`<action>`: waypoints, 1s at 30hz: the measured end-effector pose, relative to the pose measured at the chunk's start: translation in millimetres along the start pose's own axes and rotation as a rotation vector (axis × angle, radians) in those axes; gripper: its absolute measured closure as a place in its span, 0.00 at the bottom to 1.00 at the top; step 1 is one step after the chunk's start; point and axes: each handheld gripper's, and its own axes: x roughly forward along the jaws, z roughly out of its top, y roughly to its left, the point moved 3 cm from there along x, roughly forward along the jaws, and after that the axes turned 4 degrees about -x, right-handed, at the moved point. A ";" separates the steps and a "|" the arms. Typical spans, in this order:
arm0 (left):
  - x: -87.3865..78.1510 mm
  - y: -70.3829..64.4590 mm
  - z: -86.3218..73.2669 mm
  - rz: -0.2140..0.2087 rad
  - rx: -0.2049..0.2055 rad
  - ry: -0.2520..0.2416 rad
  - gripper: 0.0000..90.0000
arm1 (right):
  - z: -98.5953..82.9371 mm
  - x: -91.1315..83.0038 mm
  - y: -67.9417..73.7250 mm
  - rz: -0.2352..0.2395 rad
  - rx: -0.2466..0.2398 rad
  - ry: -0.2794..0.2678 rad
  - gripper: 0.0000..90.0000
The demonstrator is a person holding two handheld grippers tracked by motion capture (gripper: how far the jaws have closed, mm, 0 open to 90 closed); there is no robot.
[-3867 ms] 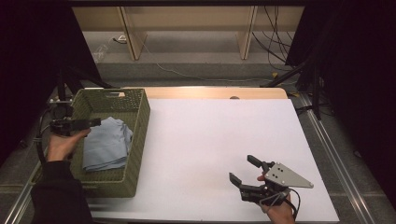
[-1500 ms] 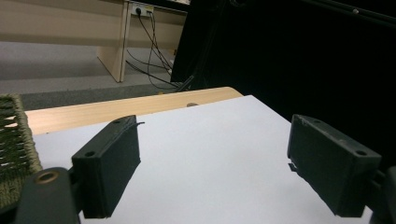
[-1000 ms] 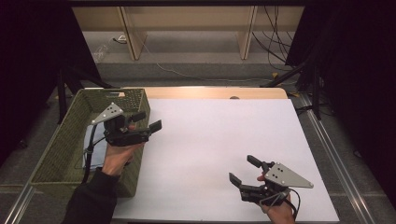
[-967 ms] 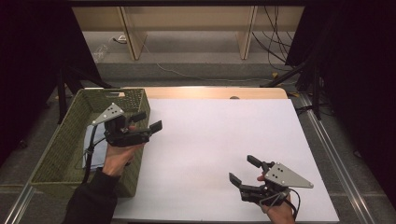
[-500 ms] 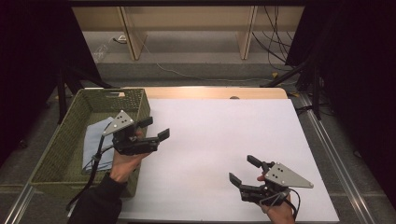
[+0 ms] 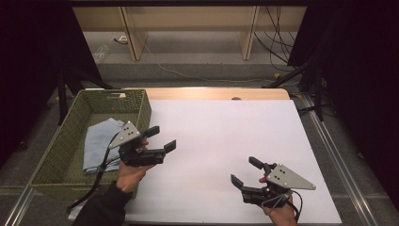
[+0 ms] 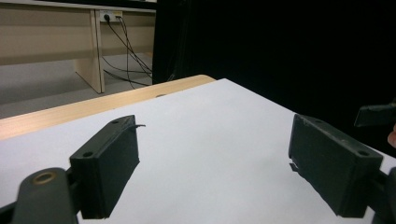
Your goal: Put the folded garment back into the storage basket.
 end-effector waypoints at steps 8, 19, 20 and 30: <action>1.4 -6.6 -10.8 -0.002 0.047 0.015 0.17 | 0.0 0.0 0.0 -0.001 0.001 0.002 0.21; -4.1 -8.8 -26.6 -0.009 0.011 0.032 0.18 | -0.1 0.1 -0.1 -0.001 0.001 0.001 0.21; -5.1 -9.8 -27.4 -0.011 0.018 0.032 0.18 | -0.1 0.1 -0.1 -0.001 0.000 0.000 0.21; -4.2 -9.7 -40.3 -0.027 -0.004 0.035 0.18 | -0.1 0.1 -0.1 -0.001 0.002 0.001 0.21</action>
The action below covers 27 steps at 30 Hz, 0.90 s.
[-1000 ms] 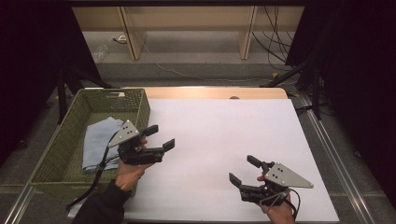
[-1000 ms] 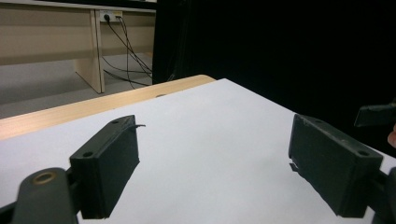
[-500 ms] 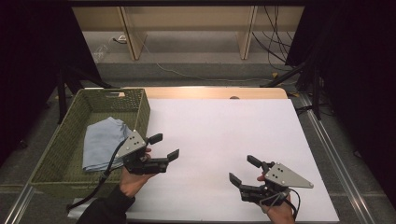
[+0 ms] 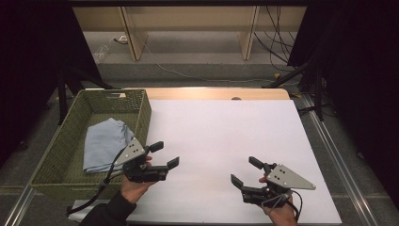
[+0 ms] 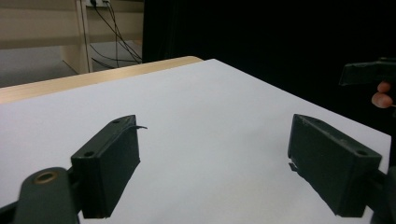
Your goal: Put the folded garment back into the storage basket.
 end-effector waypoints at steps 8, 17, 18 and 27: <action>2.0 -6.7 -9.7 -0.016 0.003 0.021 0.18 | 0.0 0.0 0.3 0.001 -0.001 -0.001 0.21; 3.4 -10.4 -13.4 -0.009 0.024 0.007 0.18 | 0.1 0.0 0.9 0.004 -0.002 0.000 0.21; 3.5 -10.5 -13.5 -0.011 0.024 0.007 0.18 | 0.0 0.0 0.8 0.003 -0.002 0.000 0.21; 4.0 -10.9 -13.7 -0.019 0.021 0.005 0.18 | 0.0 0.1 0.8 0.004 -0.003 0.000 0.21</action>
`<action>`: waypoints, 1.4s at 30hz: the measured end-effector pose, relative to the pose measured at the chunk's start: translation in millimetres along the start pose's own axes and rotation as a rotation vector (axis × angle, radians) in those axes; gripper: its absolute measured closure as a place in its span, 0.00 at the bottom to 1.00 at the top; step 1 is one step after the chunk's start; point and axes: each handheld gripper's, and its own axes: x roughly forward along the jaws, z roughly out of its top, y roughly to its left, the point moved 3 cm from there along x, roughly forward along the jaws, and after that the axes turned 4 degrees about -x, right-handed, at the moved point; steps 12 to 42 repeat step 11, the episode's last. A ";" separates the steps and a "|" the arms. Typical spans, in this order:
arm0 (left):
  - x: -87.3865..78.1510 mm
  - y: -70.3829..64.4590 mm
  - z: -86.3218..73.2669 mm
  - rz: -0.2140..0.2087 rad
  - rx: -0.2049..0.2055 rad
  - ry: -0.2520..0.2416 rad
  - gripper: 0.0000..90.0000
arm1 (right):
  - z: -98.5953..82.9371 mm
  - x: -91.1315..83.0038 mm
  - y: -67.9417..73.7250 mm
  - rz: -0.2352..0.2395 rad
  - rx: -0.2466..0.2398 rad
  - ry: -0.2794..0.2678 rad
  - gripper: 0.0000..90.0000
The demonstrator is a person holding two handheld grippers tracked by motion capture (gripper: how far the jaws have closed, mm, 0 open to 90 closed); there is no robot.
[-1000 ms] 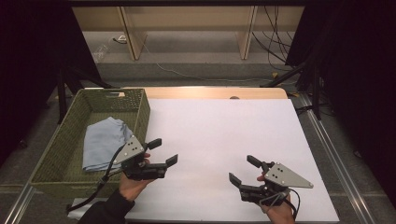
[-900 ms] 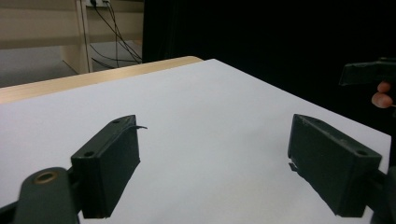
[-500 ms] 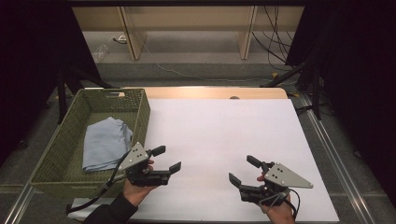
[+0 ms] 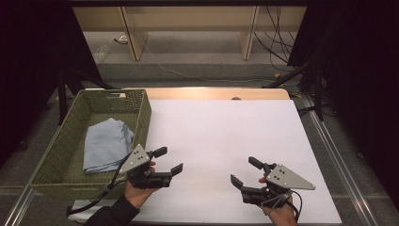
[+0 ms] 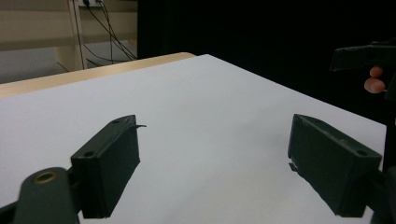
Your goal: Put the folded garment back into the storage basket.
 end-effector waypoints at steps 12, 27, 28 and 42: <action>0.6 -0.3 -0.3 -0.011 -0.003 -0.002 0.18 | 0.0 0.0 -0.4 -0.002 0.001 -0.001 0.21; 0.6 -0.3 -0.3 -0.011 -0.003 -0.002 0.18 | 0.0 0.0 -0.4 -0.002 0.001 -0.001 0.21; 0.6 -0.3 -0.3 -0.011 -0.003 -0.002 0.18 | 0.0 0.0 -0.4 -0.002 0.001 -0.001 0.21; 0.6 -0.3 -0.3 -0.011 -0.003 -0.002 0.18 | 0.0 0.0 -0.4 -0.002 0.001 -0.001 0.21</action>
